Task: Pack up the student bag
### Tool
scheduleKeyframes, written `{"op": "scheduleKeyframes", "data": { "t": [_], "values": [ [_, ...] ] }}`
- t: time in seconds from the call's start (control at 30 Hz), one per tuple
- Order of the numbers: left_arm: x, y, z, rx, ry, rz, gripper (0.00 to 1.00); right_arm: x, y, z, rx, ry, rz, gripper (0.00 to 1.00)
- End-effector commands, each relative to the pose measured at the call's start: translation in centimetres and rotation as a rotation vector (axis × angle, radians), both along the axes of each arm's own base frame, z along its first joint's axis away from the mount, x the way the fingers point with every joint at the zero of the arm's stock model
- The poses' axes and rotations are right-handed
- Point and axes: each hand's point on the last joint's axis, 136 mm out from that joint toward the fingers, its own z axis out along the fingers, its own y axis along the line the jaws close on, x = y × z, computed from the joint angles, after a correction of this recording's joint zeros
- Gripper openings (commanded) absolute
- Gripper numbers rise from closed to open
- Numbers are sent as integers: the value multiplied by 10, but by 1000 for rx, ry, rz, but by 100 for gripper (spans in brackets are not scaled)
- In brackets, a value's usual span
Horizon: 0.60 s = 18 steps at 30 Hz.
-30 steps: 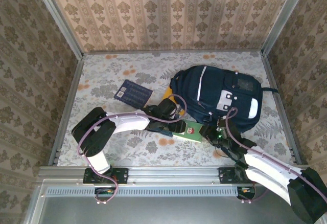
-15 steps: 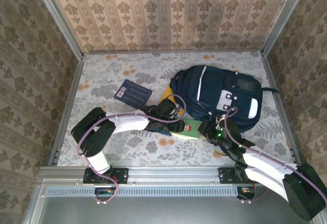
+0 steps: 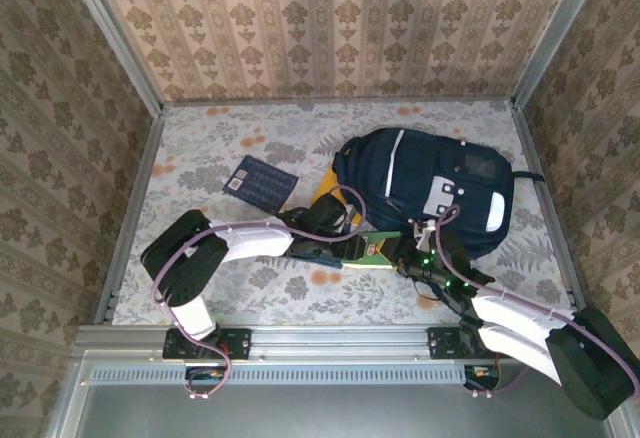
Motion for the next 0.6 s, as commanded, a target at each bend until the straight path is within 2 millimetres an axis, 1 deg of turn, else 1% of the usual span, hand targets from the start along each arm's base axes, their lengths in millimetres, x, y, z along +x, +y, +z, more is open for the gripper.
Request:
{"op": "scheduleKeyframes", "data": {
  "t": [0.0,0.13,0.23,0.33,0.43,0.57],
  "values": [
    [-21,11,-22,56,79,-22,62,5,10,22,22,-57,40,34],
    [-20,17,-24,76,76,-9,62,2,-7,0,-90,-17,-7,23],
    [-18,30,-29,116,78,25,64,-1,-16,-5,-122,-26,-32,18],
    [-12,51,-37,162,96,101,66,-3,-24,-3,-155,-47,-48,11],
    [-5,70,-42,151,127,187,66,-3,-28,4,-167,-79,-57,10],
    [4,90,-39,137,122,258,66,-2,-30,15,-178,-113,-50,8]
  ]
}}
